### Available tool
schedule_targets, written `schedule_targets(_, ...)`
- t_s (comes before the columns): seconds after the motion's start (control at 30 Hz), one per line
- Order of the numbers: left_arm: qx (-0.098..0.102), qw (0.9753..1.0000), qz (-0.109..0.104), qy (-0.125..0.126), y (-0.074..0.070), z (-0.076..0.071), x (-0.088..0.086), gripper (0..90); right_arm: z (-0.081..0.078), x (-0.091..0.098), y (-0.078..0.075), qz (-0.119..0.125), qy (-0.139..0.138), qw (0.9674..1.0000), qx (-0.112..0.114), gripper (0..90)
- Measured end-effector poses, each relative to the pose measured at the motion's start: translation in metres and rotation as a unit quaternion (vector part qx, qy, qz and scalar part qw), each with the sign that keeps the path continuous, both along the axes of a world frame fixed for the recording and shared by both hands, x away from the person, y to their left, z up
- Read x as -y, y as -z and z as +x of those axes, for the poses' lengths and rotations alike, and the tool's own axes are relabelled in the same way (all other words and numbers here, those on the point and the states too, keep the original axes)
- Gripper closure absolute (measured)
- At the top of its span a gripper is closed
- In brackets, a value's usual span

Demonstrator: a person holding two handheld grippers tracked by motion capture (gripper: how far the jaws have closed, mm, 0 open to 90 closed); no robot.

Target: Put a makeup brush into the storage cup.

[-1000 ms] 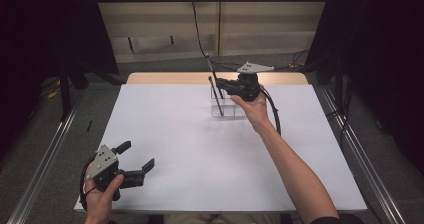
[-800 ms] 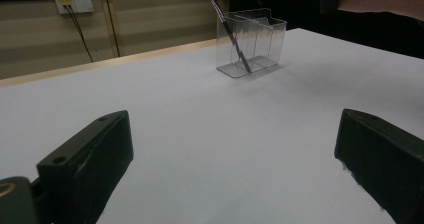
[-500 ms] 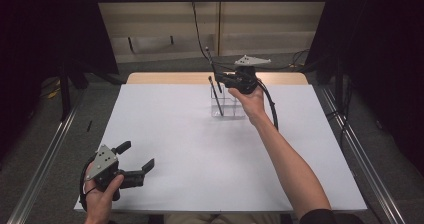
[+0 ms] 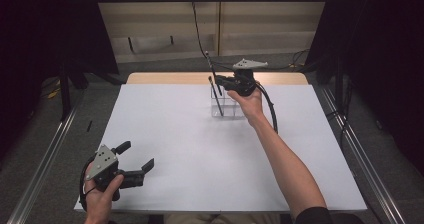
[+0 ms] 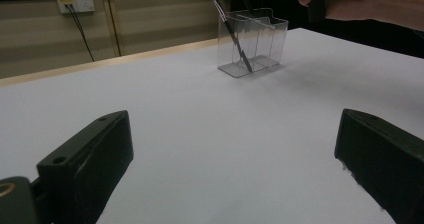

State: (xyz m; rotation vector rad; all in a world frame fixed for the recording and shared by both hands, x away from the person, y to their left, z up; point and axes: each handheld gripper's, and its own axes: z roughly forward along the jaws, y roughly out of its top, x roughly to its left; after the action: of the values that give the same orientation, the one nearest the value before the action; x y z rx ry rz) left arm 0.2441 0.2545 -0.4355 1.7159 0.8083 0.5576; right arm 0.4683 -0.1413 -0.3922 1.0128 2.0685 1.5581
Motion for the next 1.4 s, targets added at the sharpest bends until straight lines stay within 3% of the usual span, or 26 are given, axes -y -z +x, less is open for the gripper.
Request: schedule_targets(1.4, 0.001, 1.0000, 0.002, -0.001, 0.000, -0.001, -0.001, 2.3, -0.004, -0.001, 0.029, -0.024, -0.005, 0.9994, -0.026, 84.2)
